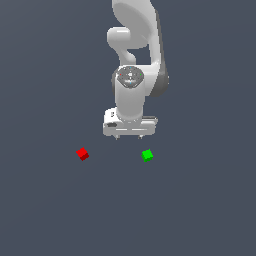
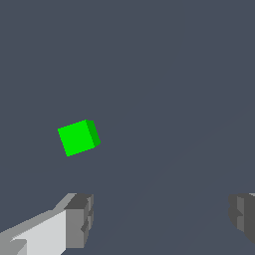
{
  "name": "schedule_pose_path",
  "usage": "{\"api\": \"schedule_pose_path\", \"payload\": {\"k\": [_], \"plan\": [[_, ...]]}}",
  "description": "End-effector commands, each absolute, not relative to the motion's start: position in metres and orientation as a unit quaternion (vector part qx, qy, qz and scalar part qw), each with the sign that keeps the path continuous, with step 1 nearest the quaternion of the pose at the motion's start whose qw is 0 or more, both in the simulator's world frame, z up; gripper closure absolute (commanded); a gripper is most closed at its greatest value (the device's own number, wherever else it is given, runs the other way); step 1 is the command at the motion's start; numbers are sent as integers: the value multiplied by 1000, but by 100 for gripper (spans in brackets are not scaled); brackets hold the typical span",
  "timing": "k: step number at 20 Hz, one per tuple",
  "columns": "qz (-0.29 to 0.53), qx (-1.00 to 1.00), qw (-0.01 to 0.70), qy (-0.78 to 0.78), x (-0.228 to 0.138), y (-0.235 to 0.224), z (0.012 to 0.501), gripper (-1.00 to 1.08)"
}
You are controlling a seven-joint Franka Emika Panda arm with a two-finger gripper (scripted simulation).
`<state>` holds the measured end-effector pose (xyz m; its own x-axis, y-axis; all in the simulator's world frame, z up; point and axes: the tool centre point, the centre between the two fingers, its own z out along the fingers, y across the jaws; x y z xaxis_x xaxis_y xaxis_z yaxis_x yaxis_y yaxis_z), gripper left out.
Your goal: Stack the red cube on top of the green cube.
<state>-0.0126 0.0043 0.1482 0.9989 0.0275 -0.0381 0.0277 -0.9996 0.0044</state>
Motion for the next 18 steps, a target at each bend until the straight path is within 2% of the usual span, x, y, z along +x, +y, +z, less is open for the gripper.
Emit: {"api": "schedule_pose_path", "payload": {"k": [1, 10, 18], "plan": [[-19, 1000, 2, 14, -13, 4, 148, -92], [-18, 999, 2, 31, -16, -7, 144, -92], [-16, 997, 2, 75, -24, -36, 135, -92]]}}
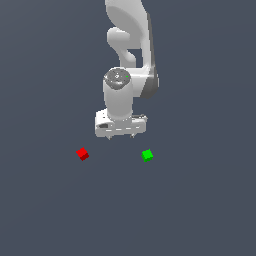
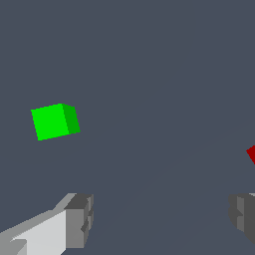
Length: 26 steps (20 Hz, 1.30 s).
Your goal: Stack the red cube on top of the green cube.
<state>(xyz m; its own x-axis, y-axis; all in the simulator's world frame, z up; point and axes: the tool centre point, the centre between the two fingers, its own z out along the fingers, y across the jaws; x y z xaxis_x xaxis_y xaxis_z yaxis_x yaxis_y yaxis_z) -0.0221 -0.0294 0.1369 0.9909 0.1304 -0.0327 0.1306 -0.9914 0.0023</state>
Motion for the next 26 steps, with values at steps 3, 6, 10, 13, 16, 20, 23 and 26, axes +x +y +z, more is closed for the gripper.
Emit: {"api": "schedule_pose_path", "payload": {"k": [3, 6, 10, 13, 16, 20, 23, 26], "plan": [[-15, 995, 2, 98, -26, -52, 129, -92], [-13, 992, 2, 122, -28, -69, 124, -92], [-11, 988, 2, 155, -30, -91, 116, -92], [-10, 984, 2, 179, -29, -109, 111, -92], [-9, 979, 1, 203, -28, -126, 105, -92], [-7, 972, 1, 236, -25, -149, 97, -92], [-5, 965, 1, 261, -21, -167, 91, -92], [-4, 959, 1, 284, -17, -183, 85, -92]]}}
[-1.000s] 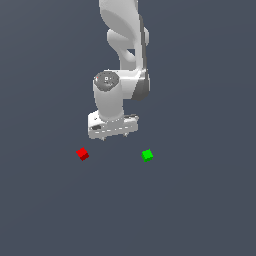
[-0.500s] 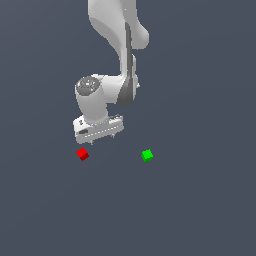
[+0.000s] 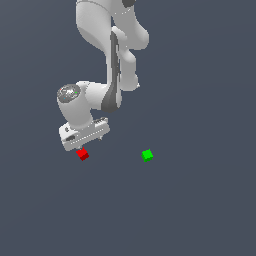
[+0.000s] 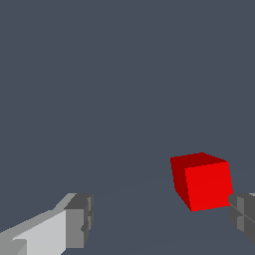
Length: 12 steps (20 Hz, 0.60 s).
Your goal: Stack the red cube on top of the green cube.
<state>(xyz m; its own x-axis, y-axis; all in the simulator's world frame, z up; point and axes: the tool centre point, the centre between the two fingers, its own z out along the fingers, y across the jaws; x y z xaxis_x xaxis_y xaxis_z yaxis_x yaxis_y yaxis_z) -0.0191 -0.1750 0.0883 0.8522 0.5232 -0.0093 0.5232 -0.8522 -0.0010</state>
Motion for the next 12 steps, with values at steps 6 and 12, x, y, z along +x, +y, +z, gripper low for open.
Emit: {"api": "schedule_pose_path", "payload": {"k": [6, 12], "plan": [[-1, 947, 0, 321, -7, -208, 76, -92], [0, 939, 0, 343, 0, -223, 71, -92]]}}
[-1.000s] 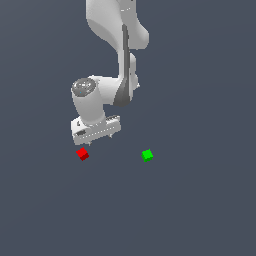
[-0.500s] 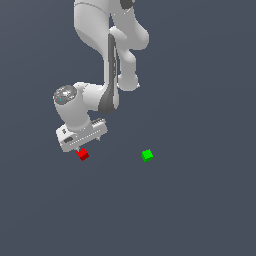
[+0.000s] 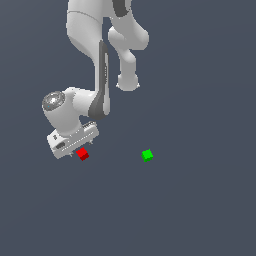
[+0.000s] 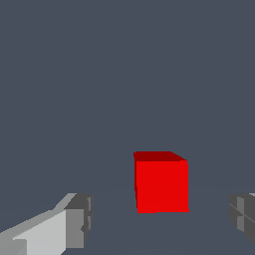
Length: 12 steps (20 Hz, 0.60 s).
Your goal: Stack the red cube on top of the green cube.
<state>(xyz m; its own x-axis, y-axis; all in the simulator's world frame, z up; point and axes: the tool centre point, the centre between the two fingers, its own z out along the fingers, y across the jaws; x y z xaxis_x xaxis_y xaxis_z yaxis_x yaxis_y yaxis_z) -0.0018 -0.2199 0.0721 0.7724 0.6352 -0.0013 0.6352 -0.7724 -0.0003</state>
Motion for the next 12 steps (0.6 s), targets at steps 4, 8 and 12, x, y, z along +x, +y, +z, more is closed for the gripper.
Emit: {"api": "schedule_pose_path", "payload": {"k": [4, 8, 12], "plan": [[0, 937, 0, 349, 3, -226, 70, -92], [0, 938, 0, 348, 3, -226, 70, -92], [0, 938, 0, 348, 3, -226, 67, -92]]}}
